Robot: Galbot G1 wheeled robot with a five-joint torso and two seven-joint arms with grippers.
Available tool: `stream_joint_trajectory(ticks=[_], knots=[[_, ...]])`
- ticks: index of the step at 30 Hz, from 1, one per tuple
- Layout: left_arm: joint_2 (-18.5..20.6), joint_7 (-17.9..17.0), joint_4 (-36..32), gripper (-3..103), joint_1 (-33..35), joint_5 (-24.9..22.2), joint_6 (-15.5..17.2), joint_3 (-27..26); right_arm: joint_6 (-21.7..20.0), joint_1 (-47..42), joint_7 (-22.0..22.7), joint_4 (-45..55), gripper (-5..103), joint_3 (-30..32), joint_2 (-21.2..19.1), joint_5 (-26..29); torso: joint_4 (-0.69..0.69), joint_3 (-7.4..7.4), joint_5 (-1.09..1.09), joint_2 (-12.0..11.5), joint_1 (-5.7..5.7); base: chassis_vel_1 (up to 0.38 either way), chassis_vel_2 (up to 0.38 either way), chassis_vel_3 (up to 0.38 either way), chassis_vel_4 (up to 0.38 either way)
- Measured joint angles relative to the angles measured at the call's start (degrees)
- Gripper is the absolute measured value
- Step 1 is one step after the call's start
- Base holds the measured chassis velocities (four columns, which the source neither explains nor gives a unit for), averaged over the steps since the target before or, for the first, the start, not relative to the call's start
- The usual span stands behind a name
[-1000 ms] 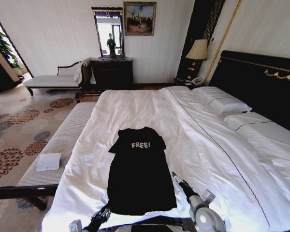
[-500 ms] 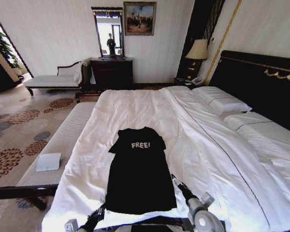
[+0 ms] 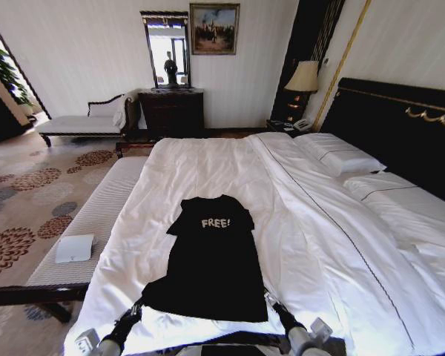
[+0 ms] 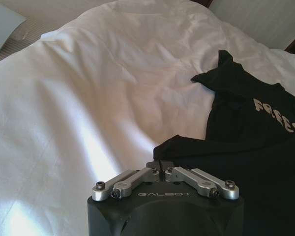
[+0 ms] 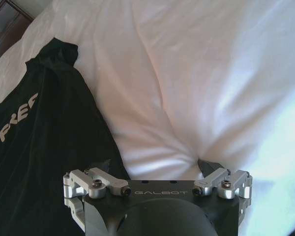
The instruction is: Fold the clothes on the bed.
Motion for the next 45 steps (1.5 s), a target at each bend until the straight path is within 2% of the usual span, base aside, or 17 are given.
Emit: stream_joint_trajectory(ticks=[10, 14, 16, 18, 19, 22, 23, 25, 26, 29, 31, 34, 37, 45], knots=[[-0.52, -0.03, 0.58, 0, -0.17, 1.97, -0.05, 2.21, 0.07, -3.80, -1.50, 0.13, 94, -2.68, 3.22, -0.43, 0.00, 0.00, 0.01, 0.00, 0.00, 0.000, 0.000, 0.000, 0.000], [-0.86, 0.03, 0.80, 0, 0.06, 2.65, -0.28, 2.99, 0.11, -3.79, -1.50, -0.35, 73, -2.97, 3.48, -0.23, 0.01, 0.00, 0.01, 0.00, 0.00, 0.000, 0.000, 0.000, 0.000], [-0.93, 0.04, 0.90, 0, 0.08, 2.76, -0.35, 3.11, 0.11, -3.79, -1.50, -0.38, 73, -3.14, 3.52, -0.22, 0.01, 0.00, 0.01, 0.00, 0.00, 0.000, 0.000, 0.000, 0.000], [-1.03, 0.07, 1.13, 0, 0.10, 3.02, -0.52, 3.39, 0.17, -3.78, -1.42, -0.66, 62, -3.49, 3.81, -0.22, 0.00, 0.00, 0.01, 0.00, 0.00, 0.000, 0.000, 0.000, 0.000], [-1.03, 0.07, 1.13, 0, 0.10, 3.02, -0.52, 3.39, 0.17, -3.78, -1.42, -0.66, 62, -3.49, 3.81, -0.22, 0.00, 0.00, 0.01, 0.00, 0.00, 0.000, 0.000, 0.000, 0.000], [-1.18, 0.11, 1.29, 0, 0.15, 3.35, -0.73, 3.73, 0.32, -3.74, -1.33, -0.87, 45, -3.73, 4.07, -0.21, 0.00, 0.00, 0.01, 0.00, 0.00, 0.000, 0.000, 0.000, 0.000], [-1.18, 0.11, 1.29, 0, 0.15, 3.35, -0.73, 3.73, 0.32, -3.74, -1.33, -0.87, 45, -3.73, 4.07, -0.21, 0.00, 0.00, 0.01, 0.00, 0.00, 0.000, 0.000, 0.000, 0.000], [-1.27, 0.14, 1.40, 0, 0.19, 3.60, -0.83, 3.98, 0.39, -3.78, -1.29, -0.87, 35, -3.78, 4.06, -0.12, 0.01, 0.00, 0.01, 0.00, 0.00, 0.000, 0.000, 0.000, 0.000], [-1.27, 0.14, 1.40, 0, 0.19, 3.60, -0.83, 3.98, 0.39, -3.78, -1.29, -0.87, 35, -3.78, 4.06, -0.12, 0.01, 0.00, 0.01, 0.00, 0.00, 0.000, 0.000, 0.000, 0.000], [-1.30, 0.15, 1.52, 0, 0.27, 3.87, -1.04, 4.22, 0.50, -3.91, -1.19, -0.76, 19, -3.85, 4.09, 0.00, 0.01, 0.00, 0.01, 0.00, 0.00, 0.000, 0.000, 0.000, 0.000], [-1.31, 0.15, 1.53, 0, 0.32, 3.96, -1.12, 4.32, 0.57, -3.99, -1.18, -0.69, 19, -3.91, 4.12, 0.00, 0.01, 0.00, 0.01, 0.00, 0.00, 0.000, 0.000, 0.000, 0.000], [-1.35, 0.16, 1.56, 0, 0.57, 4.54, -1.51, 4.83, 0.77, -4.36, -1.15, -0.33, 3, -4.07, 4.24, -0.07, 0.01, 0.00, 0.01, 0.00, 0.00, 0.000, 0.000, 0.000, 0.000], [-1.27, 0.16, 1.54, 0, 1.04, 4.60, -1.72, 5.52, 1.00, -4.80, -1.12, 0.10, 1, -4.21, 4.23, -0.27, 0.01, 0.00, 0.01, 0.00, 0.00, 0.000, 0.000, 0.000, 0.000], [-0.59, 0.20, 1.33, 0, 1.99, 5.55, -2.41, 6.18, 1.27, -6.06, -0.49, 2.14, 1, -4.29, 3.48, -0.71, 0.01, 0.00, 0.01, 0.00, 0.00, 0.000, 0.000, 0.000, 0.000]])
